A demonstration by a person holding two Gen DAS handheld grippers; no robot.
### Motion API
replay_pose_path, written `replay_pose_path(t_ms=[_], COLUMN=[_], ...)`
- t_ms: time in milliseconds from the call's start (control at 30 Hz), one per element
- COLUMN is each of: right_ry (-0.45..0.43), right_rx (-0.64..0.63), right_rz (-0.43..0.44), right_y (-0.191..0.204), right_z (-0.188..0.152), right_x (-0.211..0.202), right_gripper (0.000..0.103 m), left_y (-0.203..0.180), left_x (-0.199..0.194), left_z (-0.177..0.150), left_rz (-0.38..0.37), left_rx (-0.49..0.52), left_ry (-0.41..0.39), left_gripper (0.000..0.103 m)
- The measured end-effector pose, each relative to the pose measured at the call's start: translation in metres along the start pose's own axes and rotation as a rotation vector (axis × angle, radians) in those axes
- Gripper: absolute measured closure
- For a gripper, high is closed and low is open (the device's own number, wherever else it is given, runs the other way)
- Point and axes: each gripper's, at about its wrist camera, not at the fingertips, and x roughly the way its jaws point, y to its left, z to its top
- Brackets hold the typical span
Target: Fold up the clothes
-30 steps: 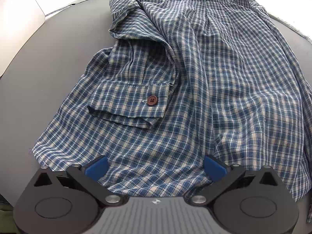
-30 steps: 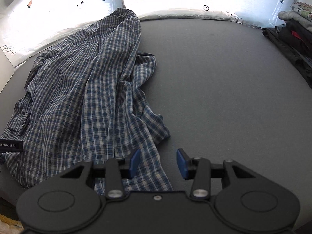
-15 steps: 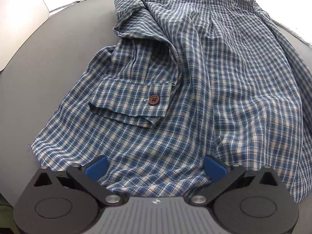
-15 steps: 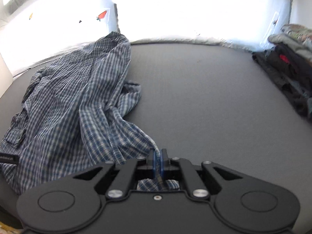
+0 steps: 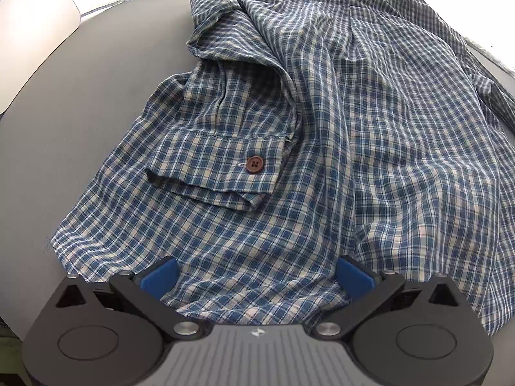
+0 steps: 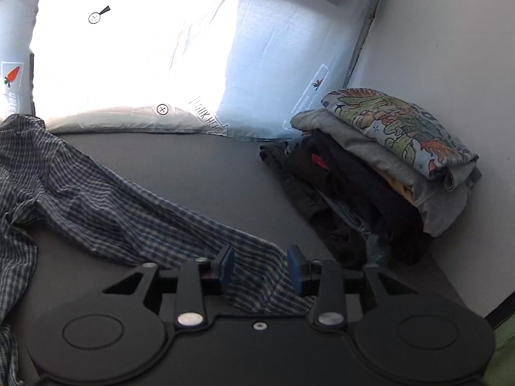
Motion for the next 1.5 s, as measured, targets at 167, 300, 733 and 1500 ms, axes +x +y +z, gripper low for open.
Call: replay_pose_path(t_ms=[167,300,733,1500], right_ry=[0.135,0.171,0.219,0.157], right_rx=[0.044,0.036,-0.151,0.164], right_rz=[0.325,0.514,0.398,0.073], right_y=[0.068,0.121,0.177,0.210], right_z=[-0.048,-0.073,-0.111,-0.117], right_x=[-0.013,-0.033,-0.015,-0.022], right_gripper=[0.031,0.008,0.000,0.000], left_y=[0.000,0.000,0.004,0.075], left_x=[0.001,0.000,-0.010,0.055], left_z=[0.001,0.001,0.012,0.152], left_rz=[0.003,0.001,-0.020,-0.528], left_rx=[-0.010,-0.010,0.149,-0.077], left_ry=[0.005,0.007,0.013,-0.053], left_gripper=[0.000,0.000,0.000,0.101])
